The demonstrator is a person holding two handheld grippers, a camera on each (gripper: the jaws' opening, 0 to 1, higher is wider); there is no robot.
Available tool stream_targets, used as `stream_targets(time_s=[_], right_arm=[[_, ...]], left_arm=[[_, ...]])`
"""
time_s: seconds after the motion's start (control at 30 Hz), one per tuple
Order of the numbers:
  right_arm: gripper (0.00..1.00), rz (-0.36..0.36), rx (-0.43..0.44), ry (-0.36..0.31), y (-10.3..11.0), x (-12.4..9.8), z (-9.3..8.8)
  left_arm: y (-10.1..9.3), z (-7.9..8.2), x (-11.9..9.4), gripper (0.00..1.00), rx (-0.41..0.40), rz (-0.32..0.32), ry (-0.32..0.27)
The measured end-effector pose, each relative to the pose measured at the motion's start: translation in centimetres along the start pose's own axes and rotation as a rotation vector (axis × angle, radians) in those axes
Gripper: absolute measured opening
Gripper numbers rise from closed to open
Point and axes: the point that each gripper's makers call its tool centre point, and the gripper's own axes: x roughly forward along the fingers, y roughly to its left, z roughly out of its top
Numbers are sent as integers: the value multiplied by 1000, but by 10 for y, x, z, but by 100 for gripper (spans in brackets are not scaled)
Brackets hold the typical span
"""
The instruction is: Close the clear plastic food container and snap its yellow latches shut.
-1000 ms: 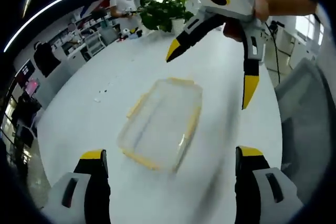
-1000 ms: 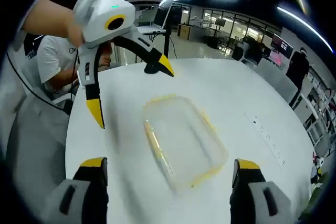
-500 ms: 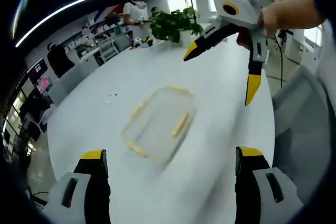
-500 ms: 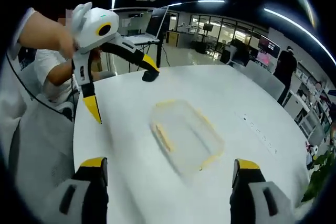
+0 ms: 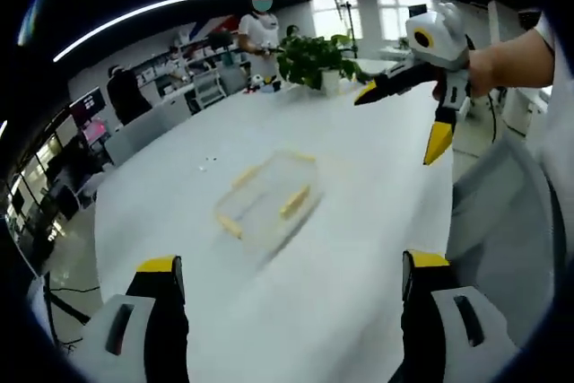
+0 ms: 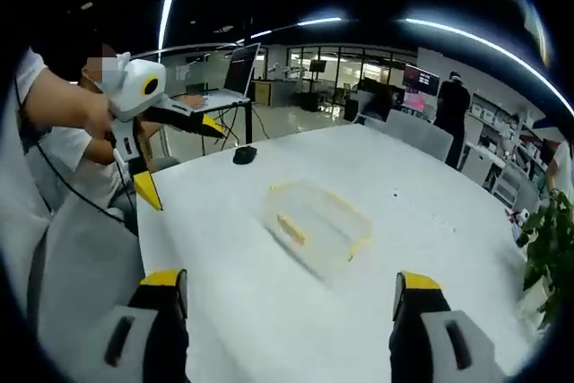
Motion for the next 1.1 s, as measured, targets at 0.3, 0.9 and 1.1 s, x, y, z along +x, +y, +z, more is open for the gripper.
stream_targets(time_s=[0.3, 0.9, 1.1], right_arm=[[95, -63, 71, -43, 15, -46, -17], [96, -128, 175, -72, 34, -89, -40], [98, -145, 183, -59, 33, -91, -42]], left_arm=[[-36, -35, -39, 99, -103, 22, -8], [-56, -54, -82, 99, -185, 94, -31], [-55, -60, -81, 99, -204, 113, -22]])
